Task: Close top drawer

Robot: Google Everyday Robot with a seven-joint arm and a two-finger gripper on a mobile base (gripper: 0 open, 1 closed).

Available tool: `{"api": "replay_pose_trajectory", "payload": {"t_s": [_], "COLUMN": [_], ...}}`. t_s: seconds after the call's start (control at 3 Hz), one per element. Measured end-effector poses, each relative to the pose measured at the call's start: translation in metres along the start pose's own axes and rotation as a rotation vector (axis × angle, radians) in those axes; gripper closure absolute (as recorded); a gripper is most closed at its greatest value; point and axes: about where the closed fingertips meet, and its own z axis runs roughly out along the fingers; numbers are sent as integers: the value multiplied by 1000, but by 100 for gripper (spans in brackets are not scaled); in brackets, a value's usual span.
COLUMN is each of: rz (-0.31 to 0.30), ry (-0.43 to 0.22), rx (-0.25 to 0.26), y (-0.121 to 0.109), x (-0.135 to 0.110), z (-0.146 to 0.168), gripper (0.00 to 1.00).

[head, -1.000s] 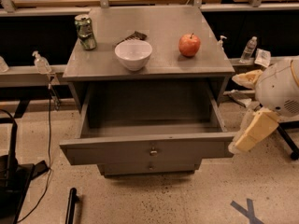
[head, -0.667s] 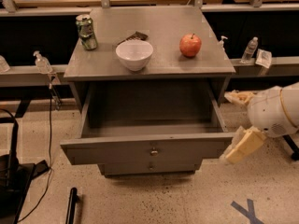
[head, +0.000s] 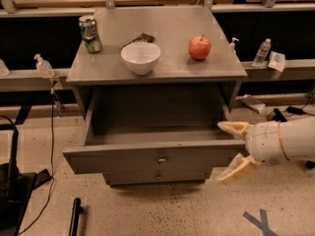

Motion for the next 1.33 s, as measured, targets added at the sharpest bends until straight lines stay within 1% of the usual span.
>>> {"api": "replay_pose_trajectory", "payload": {"t_s": [0.33, 0.67, 1.0, 1.33], "rz": [-48, -37, -38, -40], "ry": [-4, 33, 32, 31], "rx": [12, 19, 17, 15], "y": [4, 0, 1, 1], "x": [25, 36, 35, 34], "z": [24, 28, 29, 29], "gripper": [49, 73, 96, 100]}}
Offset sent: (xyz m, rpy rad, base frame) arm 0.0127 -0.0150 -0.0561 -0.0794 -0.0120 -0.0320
